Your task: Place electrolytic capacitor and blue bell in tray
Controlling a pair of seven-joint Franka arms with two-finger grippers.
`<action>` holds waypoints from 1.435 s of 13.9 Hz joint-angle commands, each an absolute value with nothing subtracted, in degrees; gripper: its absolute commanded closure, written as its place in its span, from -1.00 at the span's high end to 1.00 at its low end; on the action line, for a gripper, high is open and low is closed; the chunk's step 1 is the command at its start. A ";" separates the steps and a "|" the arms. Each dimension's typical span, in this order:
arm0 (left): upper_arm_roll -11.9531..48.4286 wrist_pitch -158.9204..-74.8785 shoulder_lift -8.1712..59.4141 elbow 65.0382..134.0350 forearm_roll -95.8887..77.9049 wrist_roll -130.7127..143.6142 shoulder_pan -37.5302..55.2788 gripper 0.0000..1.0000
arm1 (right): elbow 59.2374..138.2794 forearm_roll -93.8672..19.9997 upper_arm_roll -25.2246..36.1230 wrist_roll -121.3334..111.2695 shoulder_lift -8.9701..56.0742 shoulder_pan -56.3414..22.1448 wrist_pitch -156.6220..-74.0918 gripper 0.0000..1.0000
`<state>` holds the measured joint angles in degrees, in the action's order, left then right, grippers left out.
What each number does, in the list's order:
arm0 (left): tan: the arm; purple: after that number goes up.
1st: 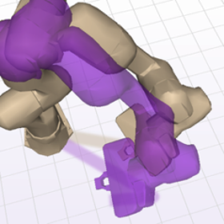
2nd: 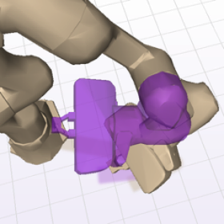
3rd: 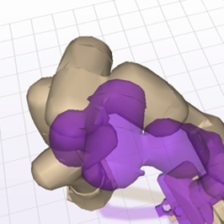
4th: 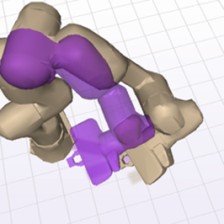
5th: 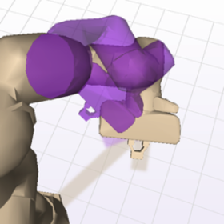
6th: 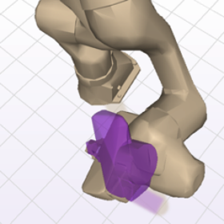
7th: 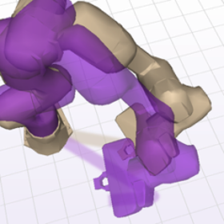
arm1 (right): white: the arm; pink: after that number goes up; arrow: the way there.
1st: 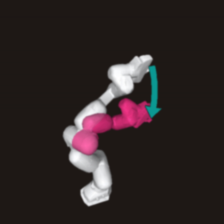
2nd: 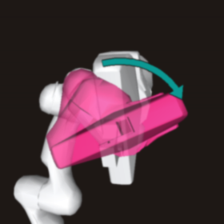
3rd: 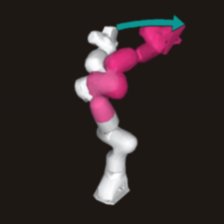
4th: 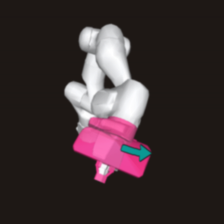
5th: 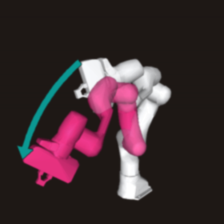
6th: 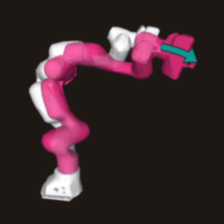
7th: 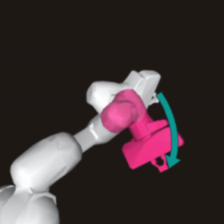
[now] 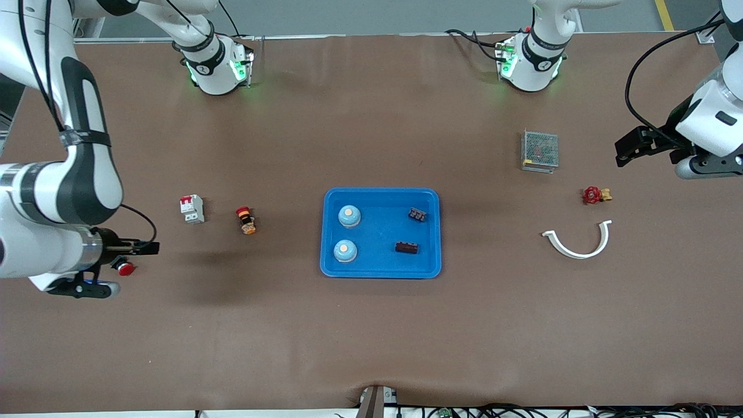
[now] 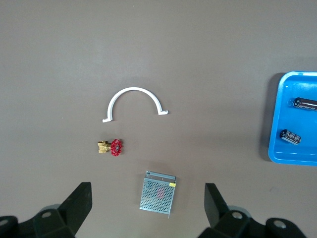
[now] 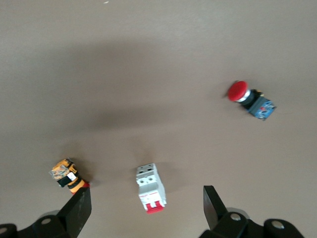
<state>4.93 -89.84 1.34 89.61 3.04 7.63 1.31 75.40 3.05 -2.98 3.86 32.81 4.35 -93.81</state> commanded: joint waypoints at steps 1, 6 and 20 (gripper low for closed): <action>4.75 -88.95 0.70 89.38 3.16 8.17 1.49 1.00 | 75.94 3.16 -4.22 -0.25 29.02 6.50 -93.08 1.00; 4.83 -87.36 0.70 88.42 3.43 7.65 1.49 1.00 | 75.94 1.59 -4.22 0.35 20.41 5.80 -86.32 1.00; 5.27 -84.02 -0.53 87.27 3.78 7.65 1.67 1.00 | 90.34 -0.62 -2.02 0.18 -0.78 0.97 -89.64 1.00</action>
<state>5.12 -85.13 0.68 87.15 3.04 7.64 1.46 85.84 0.69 -2.84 0.46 3.62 1.33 -87.35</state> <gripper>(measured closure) 0.000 0.000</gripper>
